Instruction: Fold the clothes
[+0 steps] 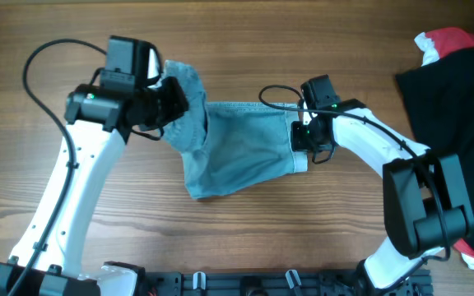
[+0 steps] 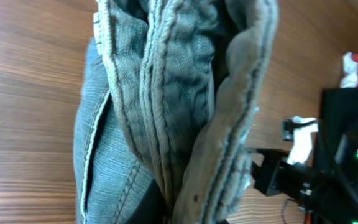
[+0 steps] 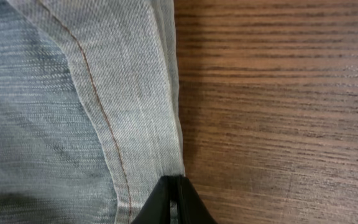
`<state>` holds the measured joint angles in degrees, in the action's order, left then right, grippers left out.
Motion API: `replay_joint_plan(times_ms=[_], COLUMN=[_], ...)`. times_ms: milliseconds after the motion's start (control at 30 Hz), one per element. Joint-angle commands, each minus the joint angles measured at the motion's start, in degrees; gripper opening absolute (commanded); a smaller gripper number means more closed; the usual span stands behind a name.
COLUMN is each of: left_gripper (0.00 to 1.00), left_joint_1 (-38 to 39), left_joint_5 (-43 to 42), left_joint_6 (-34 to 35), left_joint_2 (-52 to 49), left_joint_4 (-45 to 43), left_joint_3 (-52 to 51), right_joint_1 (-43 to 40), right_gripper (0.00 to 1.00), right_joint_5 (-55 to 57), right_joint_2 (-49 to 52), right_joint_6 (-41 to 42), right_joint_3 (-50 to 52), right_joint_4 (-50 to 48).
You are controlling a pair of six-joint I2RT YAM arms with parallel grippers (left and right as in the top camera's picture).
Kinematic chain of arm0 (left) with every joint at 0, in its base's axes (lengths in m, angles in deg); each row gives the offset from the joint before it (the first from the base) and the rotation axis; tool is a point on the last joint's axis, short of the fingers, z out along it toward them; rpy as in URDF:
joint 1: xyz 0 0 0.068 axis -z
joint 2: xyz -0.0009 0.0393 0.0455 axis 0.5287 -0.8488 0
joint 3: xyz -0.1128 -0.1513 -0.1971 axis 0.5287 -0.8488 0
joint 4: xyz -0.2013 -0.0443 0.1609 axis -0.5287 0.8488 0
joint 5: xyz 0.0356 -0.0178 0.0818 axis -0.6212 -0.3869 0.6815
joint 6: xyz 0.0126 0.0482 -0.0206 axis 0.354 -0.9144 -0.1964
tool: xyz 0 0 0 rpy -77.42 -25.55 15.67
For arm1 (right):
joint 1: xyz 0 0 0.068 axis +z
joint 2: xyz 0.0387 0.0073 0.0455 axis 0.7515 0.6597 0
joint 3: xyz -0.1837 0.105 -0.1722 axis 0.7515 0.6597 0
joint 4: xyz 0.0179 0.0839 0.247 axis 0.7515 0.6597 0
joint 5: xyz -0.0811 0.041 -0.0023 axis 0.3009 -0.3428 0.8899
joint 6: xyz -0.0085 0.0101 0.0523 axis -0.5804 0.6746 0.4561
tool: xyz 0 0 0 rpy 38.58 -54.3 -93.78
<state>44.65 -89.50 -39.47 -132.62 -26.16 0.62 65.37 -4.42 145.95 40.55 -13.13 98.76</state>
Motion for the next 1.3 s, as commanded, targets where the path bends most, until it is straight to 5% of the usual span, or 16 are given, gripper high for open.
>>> replay_joint_plan(times_ms=[0,300,333,433,667,833,933,1167,1233,1267], left_gripper=[0.04,0.07,0.39,0.54,0.52,0.56,0.56,0.57,0.58,0.59], left_joint_1=[4.6,15.6,16.1,16.7,10.4,9.6,9.6,9.7,9.6,9.7], left_joint_5=[-1.5,-1.4,-1.4,-1.6,4.8,10.3,10.9,9.6,9.1,8.8], left_joint_6=[4.5,6.3,6.3,6.2,4.1,4.1,4.1,4.8,4.8,4.8], left_joint_2=[-1.3,-12.0,-12.1,-11.5,-7.9,-10.3,-12.8,-13.7,-13.7,-13.7], left_joint_4=[-3.5,-8.7,-9.2,-10.8,-5.0,4.3,7.9,5.2,4.0,2.3], left_joint_3=[1.7,1.7,1.7,1.8,1.7,1.5,0.3,-12.9,-15.6,-18.2], right_joint_1=[1.2,5.4,5.4,5.4,0.0,0.7,2.1,5.0,6.1,6.4], right_gripper=[0.05,0.05,0.05,0.04,0.05,0.12,0.24,0.25,0.18,0.04], right_joint_5=[-2.5,-2.6,-2.6,-2.6,3.9,-16.7,-18.3,-19.8,-19.7,-16.4], right_joint_2=[2.4,2.5,2.5,2.4,-11.1,-24.5,-23.3,-9.8,-6.9,-5.0], right_joint_6=[0.8,3.5,3.5,3.5,4.3,-7.9,-8.7,-8.7,-10.3,-8.7], right_joint_3=[3.9,4.0,4.0,3.9,-5.7,-10.1,-8.8,-2.8,-2.8,-2.8], right_joint_4=[-2.1,-3.1,-3.0,-2.8,10.8,15.3,19.3,17.2,18.4,19.6])
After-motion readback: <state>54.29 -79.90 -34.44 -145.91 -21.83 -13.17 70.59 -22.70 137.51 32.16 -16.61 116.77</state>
